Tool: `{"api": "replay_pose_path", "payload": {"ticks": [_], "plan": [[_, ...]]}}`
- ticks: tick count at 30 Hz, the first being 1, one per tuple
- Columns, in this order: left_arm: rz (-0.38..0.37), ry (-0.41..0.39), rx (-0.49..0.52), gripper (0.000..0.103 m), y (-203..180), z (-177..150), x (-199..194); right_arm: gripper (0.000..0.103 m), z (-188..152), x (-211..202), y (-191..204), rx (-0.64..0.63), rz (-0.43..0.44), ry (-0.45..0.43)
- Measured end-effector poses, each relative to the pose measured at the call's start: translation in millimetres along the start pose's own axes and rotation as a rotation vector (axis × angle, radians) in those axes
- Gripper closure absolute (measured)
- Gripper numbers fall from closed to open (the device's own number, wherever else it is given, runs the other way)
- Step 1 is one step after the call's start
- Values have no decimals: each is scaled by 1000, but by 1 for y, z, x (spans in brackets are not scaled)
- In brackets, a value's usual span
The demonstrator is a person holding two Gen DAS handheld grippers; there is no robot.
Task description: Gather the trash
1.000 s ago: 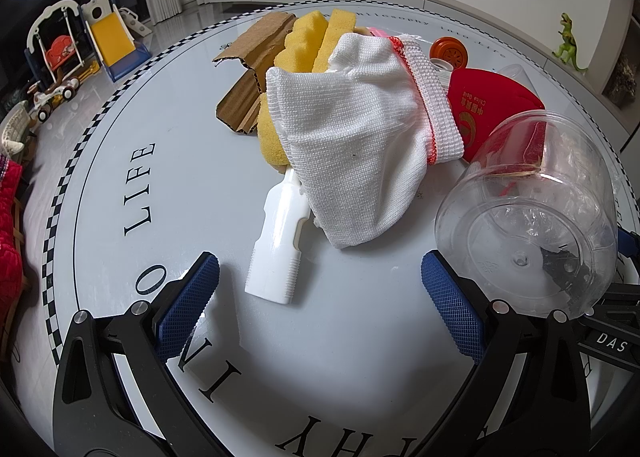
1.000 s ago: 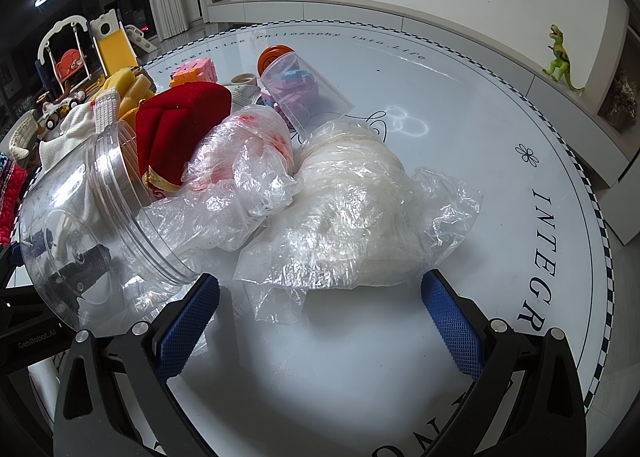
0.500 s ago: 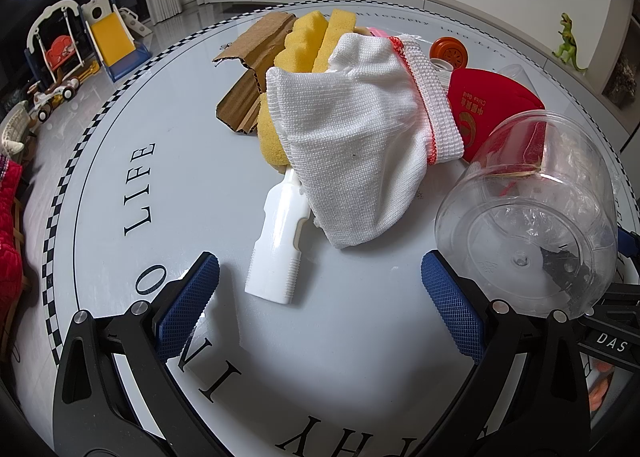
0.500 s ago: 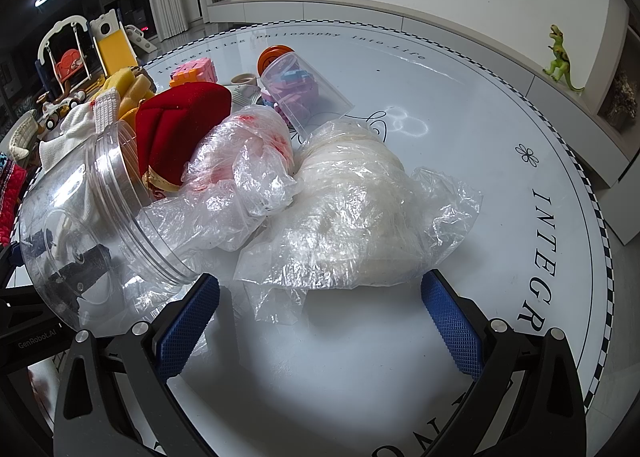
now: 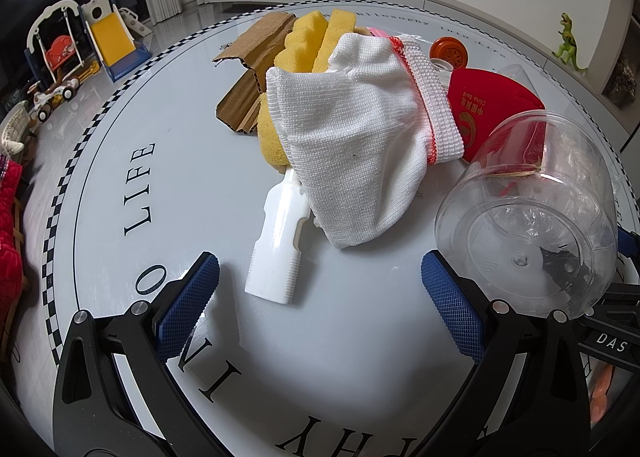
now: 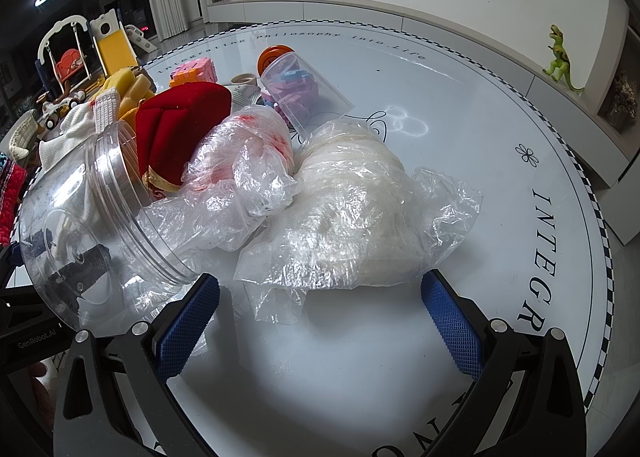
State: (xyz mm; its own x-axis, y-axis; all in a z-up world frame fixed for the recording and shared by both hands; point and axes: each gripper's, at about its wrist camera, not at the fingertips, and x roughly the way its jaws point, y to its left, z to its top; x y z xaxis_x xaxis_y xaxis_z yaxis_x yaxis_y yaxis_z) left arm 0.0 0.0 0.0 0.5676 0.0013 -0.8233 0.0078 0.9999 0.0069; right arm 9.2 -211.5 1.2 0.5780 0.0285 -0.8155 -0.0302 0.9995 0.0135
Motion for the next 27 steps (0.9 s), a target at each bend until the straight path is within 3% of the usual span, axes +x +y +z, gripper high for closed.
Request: {"api": "replay_pose_path", "payload": {"ticks": [9,16,23,27], "plan": [[-37,0,2,5,5,-2,-7,3,-1,-5,-3,-10,15,-6],[-66,-39,-40,5,31,-9,-34,3,-5,-47,-4,-56,66,-70],[-76,-59,-109,5,53,-16,-59,3,0,-95,19,-153,178,-138],[-69,-83,-120,5,58,-15,-69,3,9,-101,50,-258,181,-152]]}}
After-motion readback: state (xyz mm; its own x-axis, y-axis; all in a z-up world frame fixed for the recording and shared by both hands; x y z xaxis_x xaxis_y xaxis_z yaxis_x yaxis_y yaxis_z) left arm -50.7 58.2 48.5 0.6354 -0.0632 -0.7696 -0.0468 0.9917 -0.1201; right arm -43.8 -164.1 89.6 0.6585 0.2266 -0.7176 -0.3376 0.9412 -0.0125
